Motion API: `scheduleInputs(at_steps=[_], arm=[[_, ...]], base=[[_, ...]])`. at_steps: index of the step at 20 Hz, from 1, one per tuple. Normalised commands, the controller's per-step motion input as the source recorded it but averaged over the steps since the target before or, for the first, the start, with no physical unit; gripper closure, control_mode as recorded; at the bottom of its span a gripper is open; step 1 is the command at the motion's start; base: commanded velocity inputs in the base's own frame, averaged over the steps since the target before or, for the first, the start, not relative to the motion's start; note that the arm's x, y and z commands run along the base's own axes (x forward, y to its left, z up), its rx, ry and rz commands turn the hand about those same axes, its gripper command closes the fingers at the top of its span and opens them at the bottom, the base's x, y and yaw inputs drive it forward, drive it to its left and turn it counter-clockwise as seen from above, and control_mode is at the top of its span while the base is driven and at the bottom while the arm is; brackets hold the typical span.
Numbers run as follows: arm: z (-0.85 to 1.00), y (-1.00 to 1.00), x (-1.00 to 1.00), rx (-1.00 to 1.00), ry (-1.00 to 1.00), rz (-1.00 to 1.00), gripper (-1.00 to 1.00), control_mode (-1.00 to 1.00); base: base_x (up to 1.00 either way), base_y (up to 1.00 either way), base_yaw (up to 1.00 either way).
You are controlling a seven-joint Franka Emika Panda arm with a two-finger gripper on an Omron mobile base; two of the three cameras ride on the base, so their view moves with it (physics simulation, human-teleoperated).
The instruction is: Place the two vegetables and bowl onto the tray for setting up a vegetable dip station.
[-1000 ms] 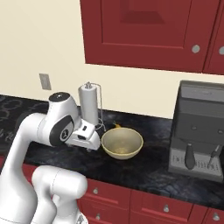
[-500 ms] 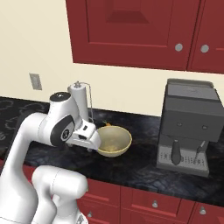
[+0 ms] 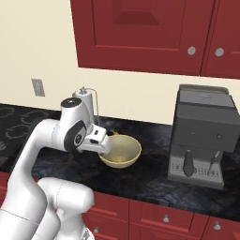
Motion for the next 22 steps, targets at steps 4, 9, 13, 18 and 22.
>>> scheduleInputs(at_steps=[4, 9, 13, 18, 22], arm=[[-0.32, 0.00, 0.14, -0.12, 0.00, 0.17, -1.00, -1.00], [-0.42, 0.00, 0.13, -0.05, 0.00, 0.19, -1.00, -1.00], [-0.40, 0.00, 0.31, 0.00, 0.00, 0.20, -1.00, -1.00], [-0.30, 0.02, 0.48, -0.01, 0.00, 0.16, -1.00, -1.00], [-0.11, 0.03, 0.40, 0.00, 0.04, 0.03, -1.00, -1.00]], base=[[0.00, 0.00, 0.00], [0.00, 0.00, 0.00], [0.00, 0.00, 0.00], [0.00, 0.00, 0.00], [0.00, 0.00, 0.00]])
